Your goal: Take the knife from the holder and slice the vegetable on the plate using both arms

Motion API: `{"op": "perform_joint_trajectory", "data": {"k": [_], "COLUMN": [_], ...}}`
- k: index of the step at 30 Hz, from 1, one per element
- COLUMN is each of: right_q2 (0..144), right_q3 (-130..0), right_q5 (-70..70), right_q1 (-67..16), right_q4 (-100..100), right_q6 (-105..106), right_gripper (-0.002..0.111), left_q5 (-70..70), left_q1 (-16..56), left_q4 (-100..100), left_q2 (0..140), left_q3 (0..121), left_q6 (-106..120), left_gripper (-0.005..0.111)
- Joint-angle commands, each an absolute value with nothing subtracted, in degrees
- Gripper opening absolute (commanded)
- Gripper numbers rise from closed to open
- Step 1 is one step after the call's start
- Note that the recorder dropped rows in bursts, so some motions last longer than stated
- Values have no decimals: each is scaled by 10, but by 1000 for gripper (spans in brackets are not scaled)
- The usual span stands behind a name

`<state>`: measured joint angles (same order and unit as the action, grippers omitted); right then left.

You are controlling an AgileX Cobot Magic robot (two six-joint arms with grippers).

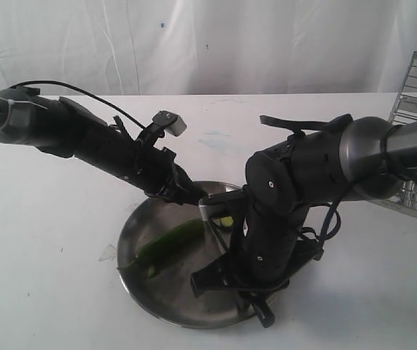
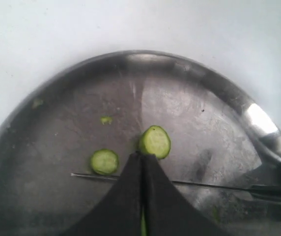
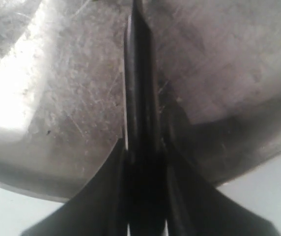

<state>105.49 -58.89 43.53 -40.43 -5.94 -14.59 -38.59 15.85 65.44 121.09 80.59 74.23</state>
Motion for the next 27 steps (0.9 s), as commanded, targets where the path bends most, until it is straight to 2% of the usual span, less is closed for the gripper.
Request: {"op": "perform_joint_trajectory", "data": {"k": [1,21,27], "right_q2": [1050,1047,1047], "right_q3": [-588,-634,-635], "right_q5": [447,480,444], "right_q1": [-400,-400,-377], "right_q4": [-47,-51,-49], "right_q6": [-151,-103,-90], "right_gripper": [0,0,0], "left_q5": [-382,-351,-347], "left_q1": [160,160,160], "left_q4": [656,654,567], "left_q2": [1198,1153,1116], "left_q3": [808,807,797], "left_q6": [739,681,598], "left_gripper": [0,0,0]}}
